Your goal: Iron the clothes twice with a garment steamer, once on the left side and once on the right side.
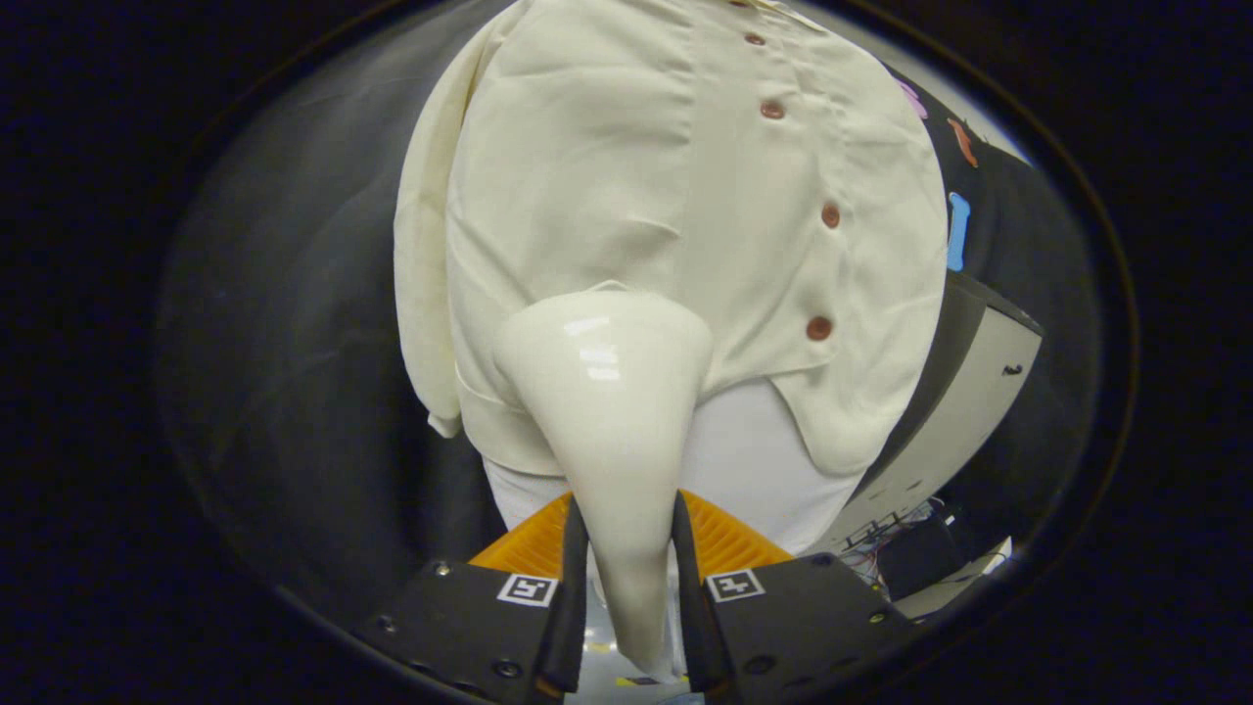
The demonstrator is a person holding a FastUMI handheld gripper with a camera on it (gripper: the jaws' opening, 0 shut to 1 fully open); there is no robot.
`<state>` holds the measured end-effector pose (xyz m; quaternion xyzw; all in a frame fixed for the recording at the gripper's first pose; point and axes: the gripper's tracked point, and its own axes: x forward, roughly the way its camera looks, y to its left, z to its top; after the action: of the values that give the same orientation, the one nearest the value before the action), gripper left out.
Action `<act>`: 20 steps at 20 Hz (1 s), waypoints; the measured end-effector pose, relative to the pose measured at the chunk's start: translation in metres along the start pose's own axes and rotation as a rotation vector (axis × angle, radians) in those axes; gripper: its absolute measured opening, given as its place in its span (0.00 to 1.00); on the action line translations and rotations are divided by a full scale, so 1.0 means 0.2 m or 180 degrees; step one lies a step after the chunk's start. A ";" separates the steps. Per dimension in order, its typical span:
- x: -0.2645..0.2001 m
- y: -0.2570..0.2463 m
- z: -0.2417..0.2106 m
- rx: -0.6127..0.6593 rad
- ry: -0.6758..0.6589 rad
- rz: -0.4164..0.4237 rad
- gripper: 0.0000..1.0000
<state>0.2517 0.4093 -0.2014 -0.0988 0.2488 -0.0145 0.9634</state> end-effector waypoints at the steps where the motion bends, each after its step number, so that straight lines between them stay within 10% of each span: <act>1: 0.02 0.01 -0.05 -0.0006 0.0053 0.0008 0.41; 11: 0.05 0.06 -0.32 -0.0163 0.0369 0.0161 0.41; 20: -0.44 -0.05 -0.01 -0.0080 -0.0023 0.0120 0.41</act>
<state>0.1731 0.4050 -0.1590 -0.1063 0.2473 0.0071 0.9631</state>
